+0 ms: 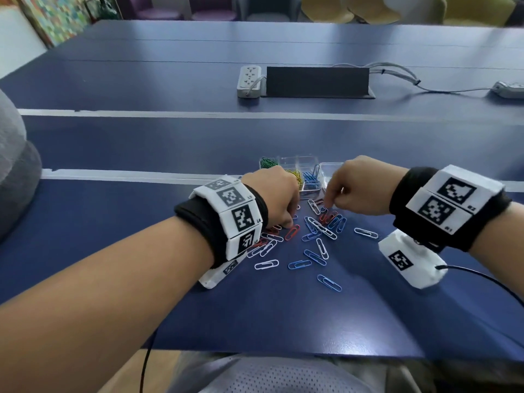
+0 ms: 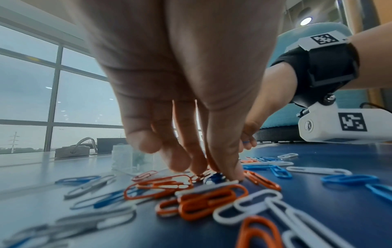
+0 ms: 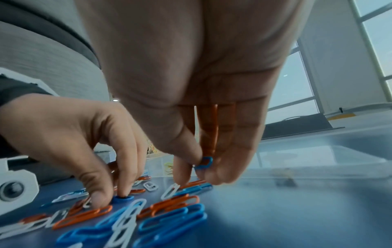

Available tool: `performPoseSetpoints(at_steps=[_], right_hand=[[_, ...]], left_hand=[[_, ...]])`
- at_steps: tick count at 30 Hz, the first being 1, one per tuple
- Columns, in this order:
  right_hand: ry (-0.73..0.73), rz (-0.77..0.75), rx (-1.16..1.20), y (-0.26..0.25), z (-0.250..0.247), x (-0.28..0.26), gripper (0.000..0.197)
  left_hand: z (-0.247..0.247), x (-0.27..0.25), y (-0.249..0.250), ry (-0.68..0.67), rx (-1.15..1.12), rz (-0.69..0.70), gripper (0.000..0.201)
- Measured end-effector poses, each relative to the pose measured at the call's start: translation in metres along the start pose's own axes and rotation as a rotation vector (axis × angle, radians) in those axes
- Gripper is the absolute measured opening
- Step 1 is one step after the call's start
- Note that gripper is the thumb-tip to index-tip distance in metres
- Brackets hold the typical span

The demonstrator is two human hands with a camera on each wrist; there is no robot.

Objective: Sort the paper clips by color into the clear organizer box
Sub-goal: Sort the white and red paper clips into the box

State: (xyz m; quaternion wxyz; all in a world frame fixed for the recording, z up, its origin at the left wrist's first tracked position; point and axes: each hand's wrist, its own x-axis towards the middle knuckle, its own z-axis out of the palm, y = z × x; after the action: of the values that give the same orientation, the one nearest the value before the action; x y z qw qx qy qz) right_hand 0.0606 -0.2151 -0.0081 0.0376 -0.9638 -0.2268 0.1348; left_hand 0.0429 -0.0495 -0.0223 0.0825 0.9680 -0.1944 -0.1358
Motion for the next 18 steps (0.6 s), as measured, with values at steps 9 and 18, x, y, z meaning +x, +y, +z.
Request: performPoseSetpoints(at_steps=[9, 18], right_hand=[[-0.127, -0.192, -0.132, 0.014, 0.011, -0.018, 0.02], [-0.062, -0.138, -0.099, 0.01, 0.014, -0.029, 0.012]], left_hand=[[0.001, 0.0, -0.003, -0.004, 0.019, 0.049, 0.013], [-0.006, 0.004, -0.003, -0.048, 0.018, 0.011, 0.018]])
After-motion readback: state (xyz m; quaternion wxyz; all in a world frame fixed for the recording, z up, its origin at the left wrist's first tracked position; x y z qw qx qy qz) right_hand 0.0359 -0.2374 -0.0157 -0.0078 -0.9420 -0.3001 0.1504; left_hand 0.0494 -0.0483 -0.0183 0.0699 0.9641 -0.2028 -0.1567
